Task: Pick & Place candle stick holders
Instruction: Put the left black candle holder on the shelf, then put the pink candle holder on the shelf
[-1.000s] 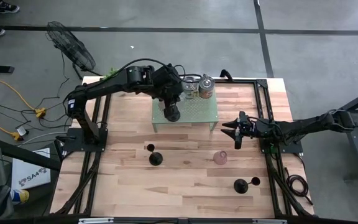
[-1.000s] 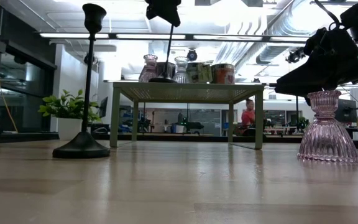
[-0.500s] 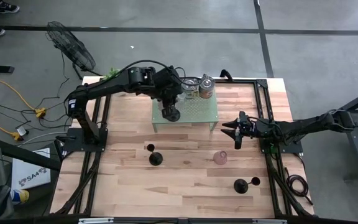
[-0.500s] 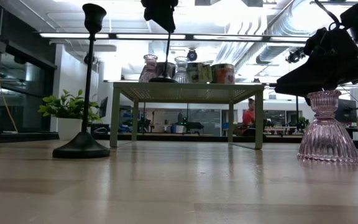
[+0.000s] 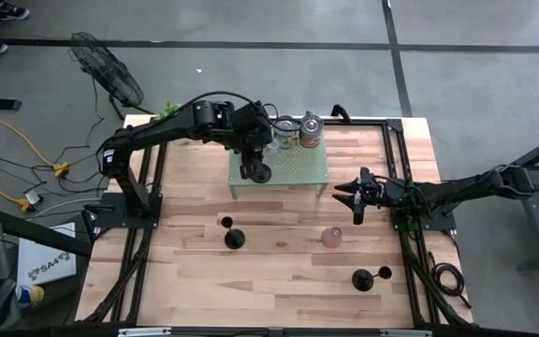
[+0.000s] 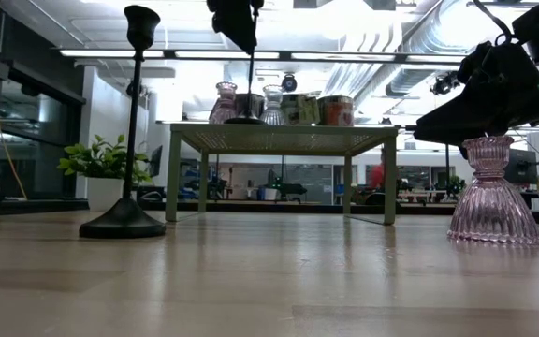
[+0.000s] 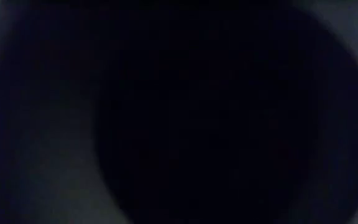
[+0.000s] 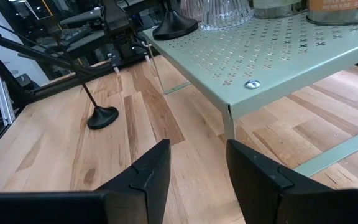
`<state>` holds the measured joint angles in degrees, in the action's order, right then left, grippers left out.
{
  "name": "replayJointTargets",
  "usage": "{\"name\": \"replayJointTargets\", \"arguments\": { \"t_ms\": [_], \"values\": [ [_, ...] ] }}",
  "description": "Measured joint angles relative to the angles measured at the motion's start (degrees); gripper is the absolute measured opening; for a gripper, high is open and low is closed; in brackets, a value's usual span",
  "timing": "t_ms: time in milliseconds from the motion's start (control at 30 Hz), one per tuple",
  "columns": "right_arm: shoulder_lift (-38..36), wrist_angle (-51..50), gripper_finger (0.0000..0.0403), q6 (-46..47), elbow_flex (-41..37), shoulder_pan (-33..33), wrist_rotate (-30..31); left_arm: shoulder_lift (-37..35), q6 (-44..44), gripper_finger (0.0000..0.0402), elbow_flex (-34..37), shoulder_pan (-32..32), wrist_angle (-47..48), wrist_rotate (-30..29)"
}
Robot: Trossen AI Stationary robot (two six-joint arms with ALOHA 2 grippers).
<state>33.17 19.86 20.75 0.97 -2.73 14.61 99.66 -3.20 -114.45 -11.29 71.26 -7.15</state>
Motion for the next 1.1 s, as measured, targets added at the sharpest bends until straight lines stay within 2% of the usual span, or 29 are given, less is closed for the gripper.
{"name": "replayJointTargets", "arguments": {
  "t_ms": [600, 1100],
  "values": [
    [0.00, 0.00, 0.0148, -0.02, 0.00, 0.00, 0.00, -3.19, -1.10, 0.0178, -0.07, 0.04, 0.92, -0.60],
    [0.02, 0.02, 0.0148, 0.00, 0.00, 0.00, -0.02, -6.44, -0.26, 0.0178, -0.07, 0.07, 3.03, -4.40]
  ]
}}
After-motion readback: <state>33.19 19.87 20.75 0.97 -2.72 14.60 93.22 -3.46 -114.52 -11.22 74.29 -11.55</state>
